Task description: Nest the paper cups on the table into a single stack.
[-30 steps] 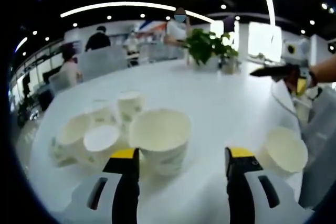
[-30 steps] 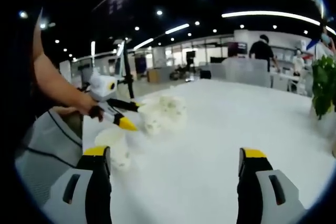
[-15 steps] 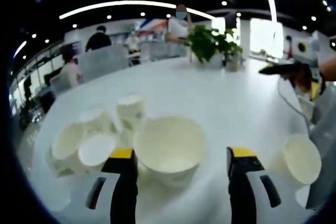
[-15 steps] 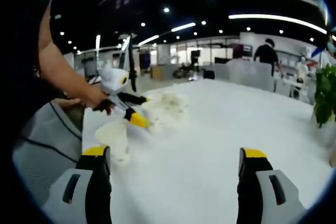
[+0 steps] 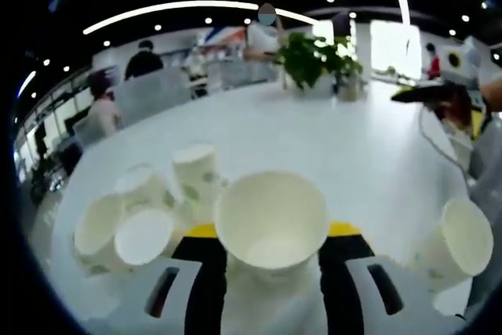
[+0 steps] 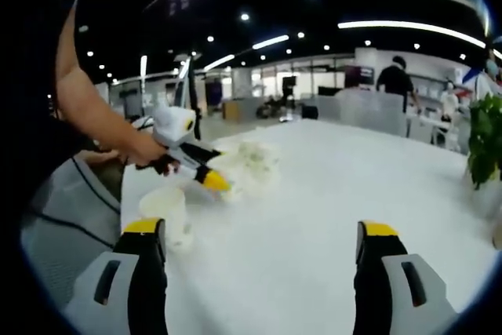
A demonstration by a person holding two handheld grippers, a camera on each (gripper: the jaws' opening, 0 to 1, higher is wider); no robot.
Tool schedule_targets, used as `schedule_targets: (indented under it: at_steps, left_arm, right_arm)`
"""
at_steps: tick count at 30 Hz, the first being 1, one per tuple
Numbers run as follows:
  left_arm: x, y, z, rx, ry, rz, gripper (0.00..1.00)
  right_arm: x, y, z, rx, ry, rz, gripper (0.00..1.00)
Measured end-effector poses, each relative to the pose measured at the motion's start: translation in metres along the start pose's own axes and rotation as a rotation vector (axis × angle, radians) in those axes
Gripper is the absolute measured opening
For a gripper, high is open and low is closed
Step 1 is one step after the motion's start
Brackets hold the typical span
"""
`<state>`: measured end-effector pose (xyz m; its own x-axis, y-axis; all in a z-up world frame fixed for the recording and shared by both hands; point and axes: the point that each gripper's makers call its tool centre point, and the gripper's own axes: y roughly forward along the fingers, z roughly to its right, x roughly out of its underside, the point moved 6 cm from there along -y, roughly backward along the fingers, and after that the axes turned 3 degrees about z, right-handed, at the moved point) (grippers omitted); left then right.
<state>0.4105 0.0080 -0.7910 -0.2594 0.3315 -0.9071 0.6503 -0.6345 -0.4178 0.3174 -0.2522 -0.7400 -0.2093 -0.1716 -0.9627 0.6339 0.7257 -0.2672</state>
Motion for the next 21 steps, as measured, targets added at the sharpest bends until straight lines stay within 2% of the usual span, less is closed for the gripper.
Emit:
schedule_targets:
  at_steps: [10, 21]
  left_arm:
    - [-0.005, -0.003, -0.003, 0.002, -0.003, 0.016, 0.42]
    - [-0.026, -0.011, -0.010, 0.017, -0.010, 0.018, 0.42]
  right_arm:
    - [0.000, 0.000, -0.001, 0.006, 0.008, 0.003, 0.99]
    - [-0.006, 0.003, 0.000, 0.020, 0.000, 0.021, 1.00]
